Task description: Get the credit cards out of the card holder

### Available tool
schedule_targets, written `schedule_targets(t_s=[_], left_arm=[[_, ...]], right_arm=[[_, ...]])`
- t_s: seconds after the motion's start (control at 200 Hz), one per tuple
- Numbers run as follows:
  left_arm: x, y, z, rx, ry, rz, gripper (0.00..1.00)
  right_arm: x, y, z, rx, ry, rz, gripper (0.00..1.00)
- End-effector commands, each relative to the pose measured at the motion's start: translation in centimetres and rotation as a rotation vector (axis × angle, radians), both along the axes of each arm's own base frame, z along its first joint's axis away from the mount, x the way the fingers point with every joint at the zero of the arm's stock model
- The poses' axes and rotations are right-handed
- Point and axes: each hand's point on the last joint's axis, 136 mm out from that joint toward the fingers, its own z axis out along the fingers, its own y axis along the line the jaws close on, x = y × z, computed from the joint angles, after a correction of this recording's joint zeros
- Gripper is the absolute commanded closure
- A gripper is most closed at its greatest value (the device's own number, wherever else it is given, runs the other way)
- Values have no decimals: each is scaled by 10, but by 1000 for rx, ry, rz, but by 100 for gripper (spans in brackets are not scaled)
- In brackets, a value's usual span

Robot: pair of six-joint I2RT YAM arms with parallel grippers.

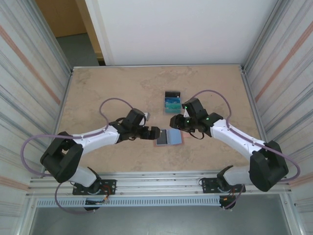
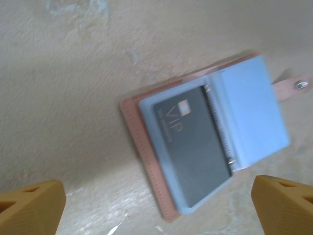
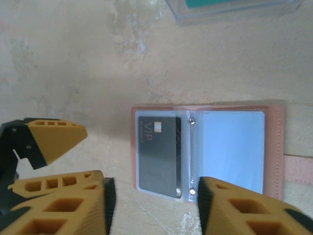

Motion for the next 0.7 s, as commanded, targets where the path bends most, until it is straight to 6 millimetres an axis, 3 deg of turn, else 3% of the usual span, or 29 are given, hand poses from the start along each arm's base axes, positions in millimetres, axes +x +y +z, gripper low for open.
schedule_targets(t_s=[0.0,0.301,0.697], left_arm=[[9,18,-10,172,-66,46,1],[13,9,-30,230,-51,31,1],[13,7,-45,257,-19,10,1]], right_arm=[[-6,12,-12,23,47,49,60],[-6,30,-42,38,120,103,69],[-12,34,-79,0,199,138,76]])
